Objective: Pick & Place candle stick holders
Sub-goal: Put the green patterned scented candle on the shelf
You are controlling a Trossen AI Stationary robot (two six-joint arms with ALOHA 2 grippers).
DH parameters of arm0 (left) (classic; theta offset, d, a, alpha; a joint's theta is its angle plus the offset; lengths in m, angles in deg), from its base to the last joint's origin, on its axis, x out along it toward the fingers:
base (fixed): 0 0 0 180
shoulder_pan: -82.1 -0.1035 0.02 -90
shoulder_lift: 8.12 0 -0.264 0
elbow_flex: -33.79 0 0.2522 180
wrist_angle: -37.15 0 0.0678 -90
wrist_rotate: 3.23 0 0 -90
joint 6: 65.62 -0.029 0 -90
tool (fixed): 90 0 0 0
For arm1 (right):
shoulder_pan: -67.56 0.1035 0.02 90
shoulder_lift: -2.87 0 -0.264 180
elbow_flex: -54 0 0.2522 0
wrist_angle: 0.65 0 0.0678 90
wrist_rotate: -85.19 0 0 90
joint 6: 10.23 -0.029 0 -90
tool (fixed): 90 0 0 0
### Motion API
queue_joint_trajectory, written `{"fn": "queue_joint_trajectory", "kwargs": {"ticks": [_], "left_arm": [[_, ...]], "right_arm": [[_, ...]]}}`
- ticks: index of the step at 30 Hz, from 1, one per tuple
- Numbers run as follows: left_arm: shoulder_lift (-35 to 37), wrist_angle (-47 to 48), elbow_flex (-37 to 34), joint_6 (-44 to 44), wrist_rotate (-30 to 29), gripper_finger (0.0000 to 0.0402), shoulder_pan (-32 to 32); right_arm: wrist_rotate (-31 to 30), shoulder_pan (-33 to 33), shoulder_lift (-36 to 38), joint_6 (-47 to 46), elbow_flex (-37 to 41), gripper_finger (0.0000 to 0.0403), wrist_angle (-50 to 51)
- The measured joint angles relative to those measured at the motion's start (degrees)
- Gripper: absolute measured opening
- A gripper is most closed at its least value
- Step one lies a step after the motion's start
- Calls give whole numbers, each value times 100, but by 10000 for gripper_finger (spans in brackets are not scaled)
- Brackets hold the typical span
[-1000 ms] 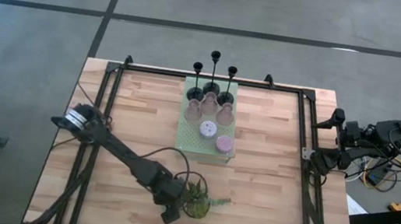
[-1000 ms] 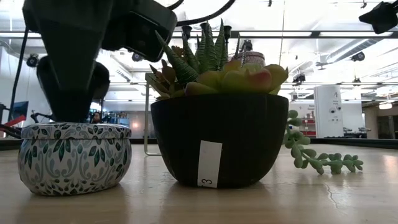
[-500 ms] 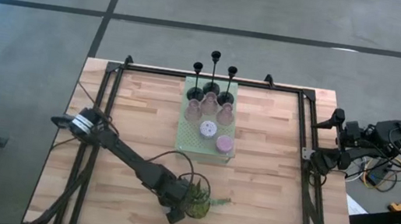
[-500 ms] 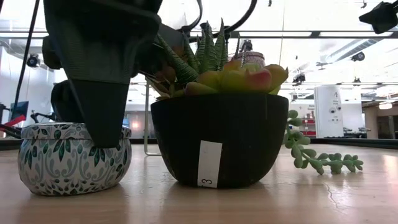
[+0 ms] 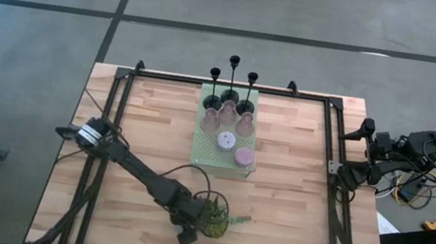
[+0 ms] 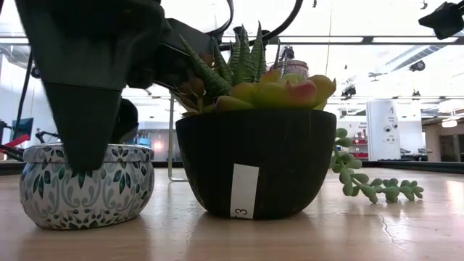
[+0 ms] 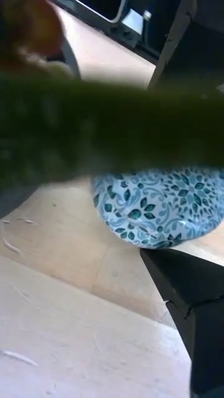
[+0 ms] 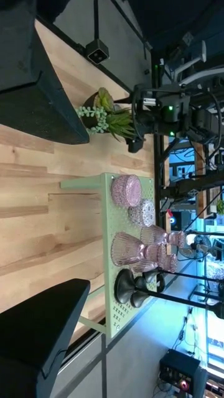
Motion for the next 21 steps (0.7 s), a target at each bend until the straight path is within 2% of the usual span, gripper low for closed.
{"fn": "queue_joint_trajectory", "kwargs": {"ticks": [7, 21], "left_arm": [[1, 104, 0, -448, 26, 369, 0], [0, 217, -4, -406, -229, 369, -2]], "right_arm": [[-2, -2, 0, 0, -1, 366, 0], [-2, 0, 0, 0, -1, 366, 0]]}}
